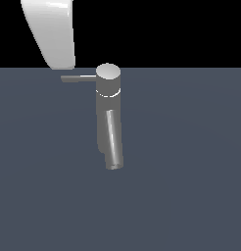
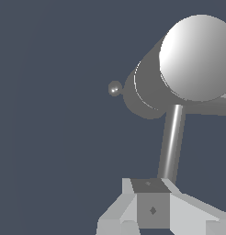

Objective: Turn on the faucet by rotating a designated handle.

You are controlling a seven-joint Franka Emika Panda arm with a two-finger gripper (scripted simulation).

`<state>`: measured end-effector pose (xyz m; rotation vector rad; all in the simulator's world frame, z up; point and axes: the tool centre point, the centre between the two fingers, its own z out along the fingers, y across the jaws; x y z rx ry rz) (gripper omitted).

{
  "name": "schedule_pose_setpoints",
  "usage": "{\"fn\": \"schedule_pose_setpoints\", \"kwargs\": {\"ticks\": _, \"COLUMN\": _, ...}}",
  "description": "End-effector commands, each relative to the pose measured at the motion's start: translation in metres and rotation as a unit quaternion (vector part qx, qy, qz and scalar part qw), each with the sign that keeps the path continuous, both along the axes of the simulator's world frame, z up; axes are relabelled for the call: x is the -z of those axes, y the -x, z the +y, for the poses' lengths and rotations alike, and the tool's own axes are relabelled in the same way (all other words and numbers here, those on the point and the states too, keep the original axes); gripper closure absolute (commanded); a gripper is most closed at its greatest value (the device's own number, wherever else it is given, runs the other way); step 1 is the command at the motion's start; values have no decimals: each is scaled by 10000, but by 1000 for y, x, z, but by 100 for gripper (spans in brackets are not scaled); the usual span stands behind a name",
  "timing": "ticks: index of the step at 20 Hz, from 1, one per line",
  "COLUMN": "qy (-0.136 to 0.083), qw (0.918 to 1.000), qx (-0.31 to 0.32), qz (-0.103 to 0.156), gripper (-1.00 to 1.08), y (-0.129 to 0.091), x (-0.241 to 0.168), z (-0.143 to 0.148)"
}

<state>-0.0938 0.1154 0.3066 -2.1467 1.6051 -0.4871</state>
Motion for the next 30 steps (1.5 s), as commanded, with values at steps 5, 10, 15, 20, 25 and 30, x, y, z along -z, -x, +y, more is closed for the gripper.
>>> {"fn": "schedule_pose_setpoints", "kwargs": {"ticks": 5, "qy": -155, "qw": 9990, "qx": 408, "qz": -124, "gripper": 108, "y": -20, "x": 9, "z": 3}}
{"fn": "schedule_pose_setpoints", "kwargs": {"ticks": 10, "qy": -206, "qw": 9980, "qx": 577, "qz": -171, "gripper": 108, "y": -28, "x": 13, "z": 3}}
{"fn": "schedule_pose_setpoints", "kwargs": {"ticks": 15, "qy": -215, "qw": 9976, "qx": 639, "qz": -186, "gripper": 108, "y": -31, "x": 14, "z": 2}}
{"fn": "schedule_pose_setpoints", "kwargs": {"ticks": 20, "qy": -214, "qw": 9975, "qx": 642, "qz": -186, "gripper": 108, "y": -31, "x": 14, "z": 2}}
{"fn": "schedule_pose_setpoints", "kwargs": {"ticks": 25, "qy": -214, "qw": 9975, "qx": 642, "qz": -186, "gripper": 108, "y": -22, "x": 20, "z": 2}}
{"fn": "schedule_pose_setpoints", "kwargs": {"ticks": 30, "qy": -214, "qw": 9975, "qx": 642, "qz": -186, "gripper": 108, "y": -11, "x": 28, "z": 1}}
